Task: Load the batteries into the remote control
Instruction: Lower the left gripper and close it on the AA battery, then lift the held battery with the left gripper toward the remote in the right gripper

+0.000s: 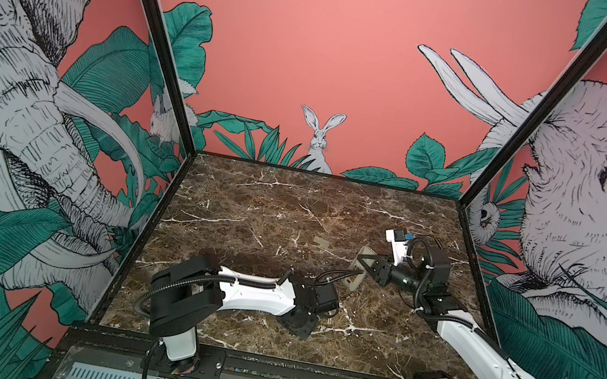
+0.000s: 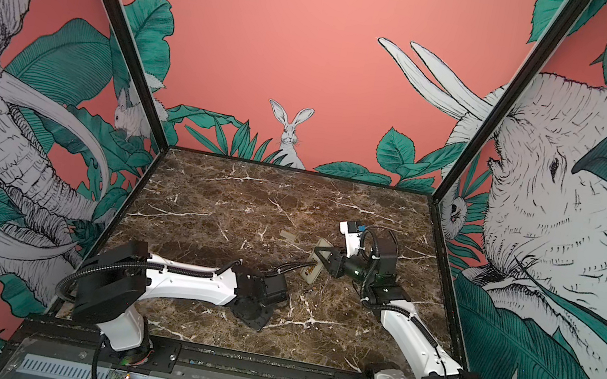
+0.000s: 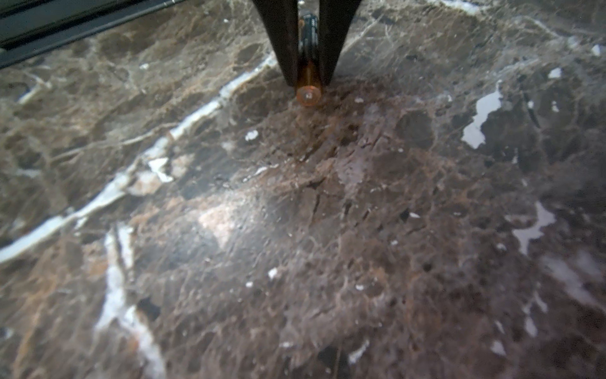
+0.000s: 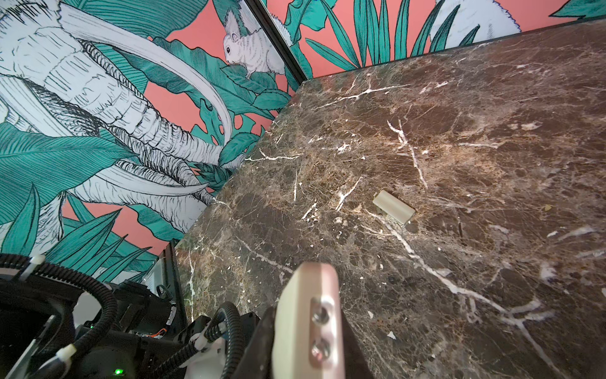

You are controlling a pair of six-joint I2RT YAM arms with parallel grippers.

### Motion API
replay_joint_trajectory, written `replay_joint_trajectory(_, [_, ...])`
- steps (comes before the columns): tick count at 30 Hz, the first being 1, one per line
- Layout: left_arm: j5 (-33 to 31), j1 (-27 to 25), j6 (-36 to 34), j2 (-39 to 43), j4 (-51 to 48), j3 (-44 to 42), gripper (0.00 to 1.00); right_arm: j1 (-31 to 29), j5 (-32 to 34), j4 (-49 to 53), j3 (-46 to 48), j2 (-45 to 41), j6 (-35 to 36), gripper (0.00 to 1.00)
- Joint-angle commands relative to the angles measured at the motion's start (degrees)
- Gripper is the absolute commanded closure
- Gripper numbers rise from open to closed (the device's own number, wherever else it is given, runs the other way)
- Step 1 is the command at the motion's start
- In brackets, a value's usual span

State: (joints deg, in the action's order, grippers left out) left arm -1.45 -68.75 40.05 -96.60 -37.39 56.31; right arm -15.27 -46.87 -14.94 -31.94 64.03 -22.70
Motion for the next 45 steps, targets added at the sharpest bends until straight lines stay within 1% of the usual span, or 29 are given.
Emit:
replay_joint_trajectory(1, [0.15, 0.37, -0.59, -0.68, -1.1, 0.99, 0.82, -0.01, 0.11, -2.27, -0.39, -0.51, 0.83, 1.0])
replay_joint_trajectory(6, [0.84, 0.9, -0.6, -1.35, 0.1, 0.99, 0.8, 0.06, 0.06, -2.27, -0.32, -0.57, 0.75, 1.0])
replay_joint_trajectory(9, [1.17, 1.31, -0.85, -1.62, 0.26, 1.26, 0.75, 0.06, 0.11, -2.25, -0.31, -0.66, 0.78, 1.0])
replay_joint_trajectory(14, [1.45, 2.2, -1.63, -1.79, 0.43, 1.42, 0.75, 0.04, 0.21, -2.46, -0.25, -0.64, 0.81, 1.0])
replay_joint_trajectory(17, [1.92, 2.34, -2.0, -2.34, 0.28, 1.69, 0.79, 0.06, 0.21, -2.46, -0.31, -0.58, 0.81, 1.0])
replay_joint_trajectory(27, [2.09, 2.4, -2.61, -2.86, -0.62, 1.98, 0.88, 0.13, 0.36, -2.54, -0.3, -0.22, 0.72, 1.0])
replay_joint_trajectory(30, [2.08, 2.39, -2.58, -2.39, -0.74, 1.83, 0.93, 0.14, 0.26, -2.42, -0.18, -0.35, 0.7, 1.0])
replay_joint_trajectory(33, [1.52, 2.71, -2.1, -0.19, 0.23, 1.13, 0.99, 0.16, 0.26, -1.87, -0.3, -0.31, 0.52, 1.0])
replay_joint_trajectory(34, [1.26, 2.74, -2.15, 1.2, 1.15, 0.69, 1.0, 0.18, 0.2, -1.8, -0.3, -0.23, 0.45, 1.0])
replay_joint_trajectory(41, [-2.57, 3.02, -4.77, 12.35, 7.11, -2.43, 1.0, 0.16, -0.49, -1.88, -0.66, -0.13, -0.58, 1.0])
replay_joint_trajectory(45, [-4.7, 2.98, -5.81, 18.37, 10.4, -5.03, 1.0, 0.16, -2.5, -5.55, 0.1, 0.04, -3.34, 1.0])
